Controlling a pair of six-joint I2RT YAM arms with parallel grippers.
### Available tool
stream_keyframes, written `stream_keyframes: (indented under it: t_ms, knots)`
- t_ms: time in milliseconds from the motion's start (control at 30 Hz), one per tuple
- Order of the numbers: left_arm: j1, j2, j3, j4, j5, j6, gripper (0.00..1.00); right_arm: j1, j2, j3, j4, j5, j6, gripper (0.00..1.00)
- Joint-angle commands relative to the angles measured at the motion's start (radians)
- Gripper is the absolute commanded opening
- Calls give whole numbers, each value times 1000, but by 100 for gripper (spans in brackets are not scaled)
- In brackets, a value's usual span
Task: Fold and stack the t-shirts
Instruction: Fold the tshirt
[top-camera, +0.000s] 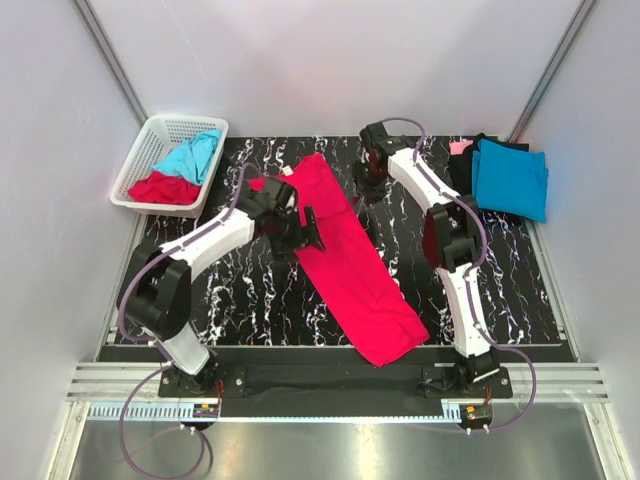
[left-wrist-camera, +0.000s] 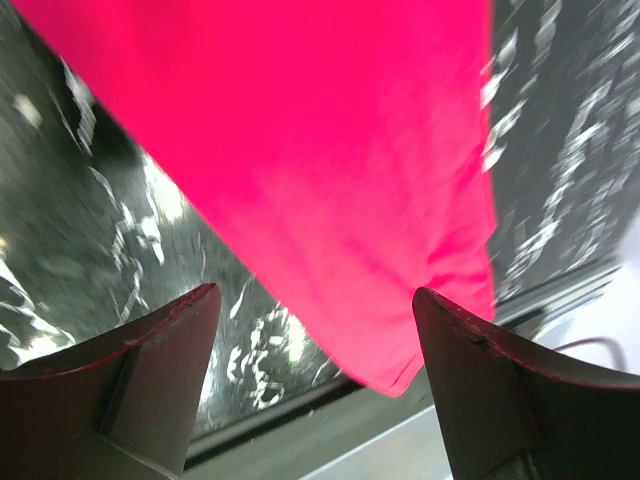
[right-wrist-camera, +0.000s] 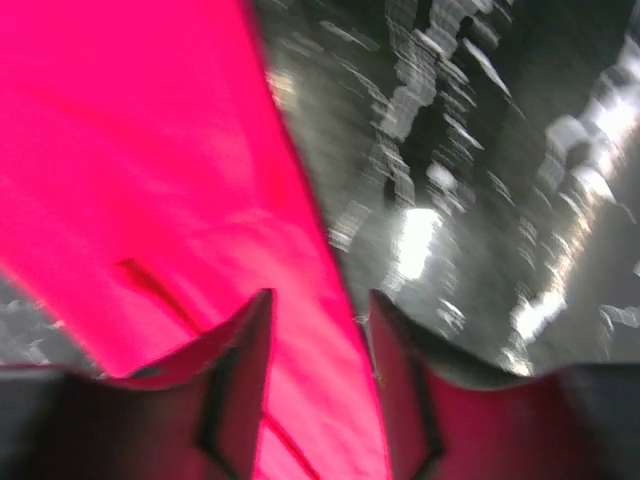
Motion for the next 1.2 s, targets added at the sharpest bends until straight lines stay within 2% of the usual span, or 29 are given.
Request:
stream_keyframes:
  t_ms: [0,33,100,133,200,233,300,367,533,600,900,1167]
  knots:
    - [-61,-3,-15,16,-37,-28,83,9,29,158,3,-174,-37,44]
    - [-75,3,-17,20,-43,-40,83,9,54,196,13,-243,-40,40]
    - [-123,17,-15,31,-33,-54,83,7,69,212,37,-315,-35,26]
    - [-141,29,-12,46,-22,-66,83,7,72,207,75,-401,-30,25]
    - [-196,74,6,62,-2,-74,83,7,81,195,115,-505,-21,26]
    - [-215,90,14,75,4,-85,83,7,107,204,126,-623,-20,28]
    - [-269,147,55,86,21,-89,82,7,143,219,123,-699,3,31]
    - [-302,182,84,88,18,-101,82,7,175,207,126,-743,13,39]
    - [-385,261,153,117,15,-109,82,7,213,147,126,-745,-12,51]
    - [-402,285,167,119,10,-118,82,9,238,152,126,-751,-21,52]
    - [-444,322,158,102,-31,-141,82,7,331,267,123,-705,17,54]
    - [-471,426,184,24,-91,-152,81,7,351,279,123,-635,20,54]
